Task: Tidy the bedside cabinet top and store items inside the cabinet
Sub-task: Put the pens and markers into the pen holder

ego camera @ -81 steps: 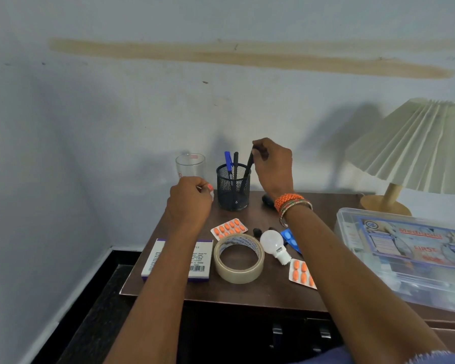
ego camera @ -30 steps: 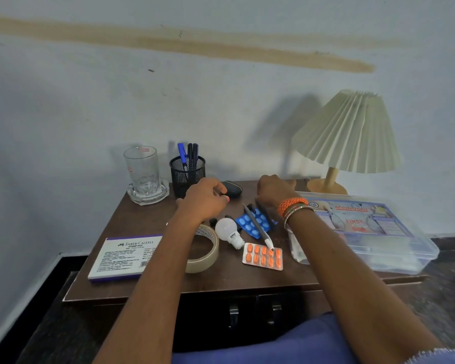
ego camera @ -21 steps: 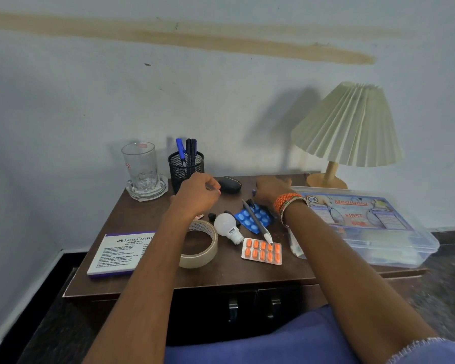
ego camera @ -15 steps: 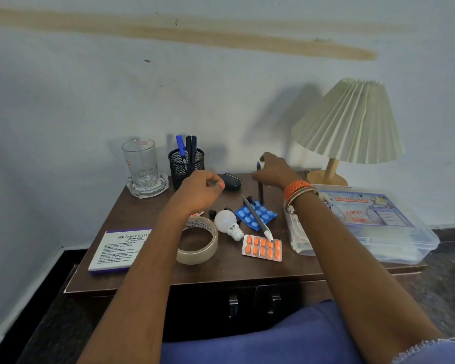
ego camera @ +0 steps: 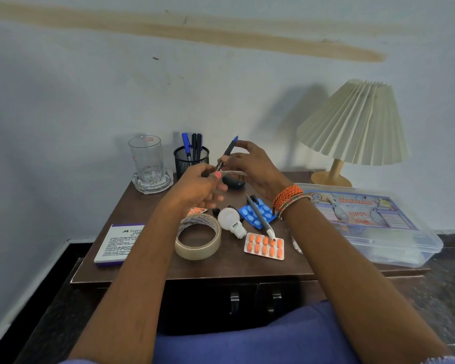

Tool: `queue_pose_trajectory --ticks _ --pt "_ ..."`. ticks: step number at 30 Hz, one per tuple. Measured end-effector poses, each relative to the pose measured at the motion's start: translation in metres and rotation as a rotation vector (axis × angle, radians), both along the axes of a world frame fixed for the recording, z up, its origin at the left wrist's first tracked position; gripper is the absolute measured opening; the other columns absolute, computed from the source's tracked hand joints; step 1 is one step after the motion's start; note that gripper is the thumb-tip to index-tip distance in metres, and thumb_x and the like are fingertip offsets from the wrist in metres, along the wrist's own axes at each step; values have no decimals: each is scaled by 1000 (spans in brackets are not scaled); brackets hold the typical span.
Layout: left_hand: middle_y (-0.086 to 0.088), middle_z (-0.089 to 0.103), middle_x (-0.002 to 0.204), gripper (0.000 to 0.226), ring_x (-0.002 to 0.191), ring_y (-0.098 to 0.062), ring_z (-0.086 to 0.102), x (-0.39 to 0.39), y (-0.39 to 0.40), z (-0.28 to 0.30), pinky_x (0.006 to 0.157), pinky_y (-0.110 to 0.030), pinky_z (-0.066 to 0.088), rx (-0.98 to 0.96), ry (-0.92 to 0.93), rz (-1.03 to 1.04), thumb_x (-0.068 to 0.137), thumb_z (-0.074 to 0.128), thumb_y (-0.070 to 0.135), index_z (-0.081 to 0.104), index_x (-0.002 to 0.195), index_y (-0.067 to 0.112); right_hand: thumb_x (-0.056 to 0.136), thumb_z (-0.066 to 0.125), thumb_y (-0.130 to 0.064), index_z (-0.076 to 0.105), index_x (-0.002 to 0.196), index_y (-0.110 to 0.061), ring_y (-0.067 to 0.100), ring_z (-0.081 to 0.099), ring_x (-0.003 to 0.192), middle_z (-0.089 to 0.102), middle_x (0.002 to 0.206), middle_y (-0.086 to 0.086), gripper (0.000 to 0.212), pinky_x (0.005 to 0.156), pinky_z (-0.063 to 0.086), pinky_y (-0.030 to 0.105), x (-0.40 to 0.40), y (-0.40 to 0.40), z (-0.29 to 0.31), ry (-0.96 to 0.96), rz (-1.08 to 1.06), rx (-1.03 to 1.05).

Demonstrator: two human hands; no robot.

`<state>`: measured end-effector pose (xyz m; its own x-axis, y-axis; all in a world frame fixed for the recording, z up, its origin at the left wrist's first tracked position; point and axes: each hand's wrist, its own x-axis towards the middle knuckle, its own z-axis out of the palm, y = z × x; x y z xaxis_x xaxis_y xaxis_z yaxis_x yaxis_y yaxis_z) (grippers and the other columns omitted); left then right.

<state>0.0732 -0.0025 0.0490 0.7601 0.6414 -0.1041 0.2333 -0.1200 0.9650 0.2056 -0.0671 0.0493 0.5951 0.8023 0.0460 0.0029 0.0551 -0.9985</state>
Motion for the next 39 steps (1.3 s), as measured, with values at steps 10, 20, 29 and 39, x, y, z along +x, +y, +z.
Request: queue_pose_trajectory --ticks 10,20,29,39 --pt "-2 60 74 17 58 -14 52 -6 15 -7 58 -30 47 155 65 167 98 42 13 57 106 11 88 54 -16 50 130 -21 29 45 125 52 133 7 42 106 31 44 7 7 -31 -1081 141 -869" --pt "-2 60 76 19 61 -14 53 -9 14 -5 60 -30 48 150 65 177 98 43 12 55 112 11 88 63 -22 63 108 -18 24 48 119 62 117 5 20 108 20 46 6 8 -41 -1127 199 -854" --pt "-2 60 75 18 59 -14 53 -12 14 -6 62 -30 47 163 72 168 98 41 12 56 108 12 85 62 -18 68 109 -11 24 58 104 63 115 9 25 94 46 37 19 7 -38 -890 -25 -552" --pt "-2 60 76 17 61 -14 53 -9 13 -6 54 -26 43 178 114 133 98 42 11 58 103 14 90 59 -2 62 99 -3 24 68 81 67 90 15 9 75 59 29 21 -1 -3 117 -400 191"
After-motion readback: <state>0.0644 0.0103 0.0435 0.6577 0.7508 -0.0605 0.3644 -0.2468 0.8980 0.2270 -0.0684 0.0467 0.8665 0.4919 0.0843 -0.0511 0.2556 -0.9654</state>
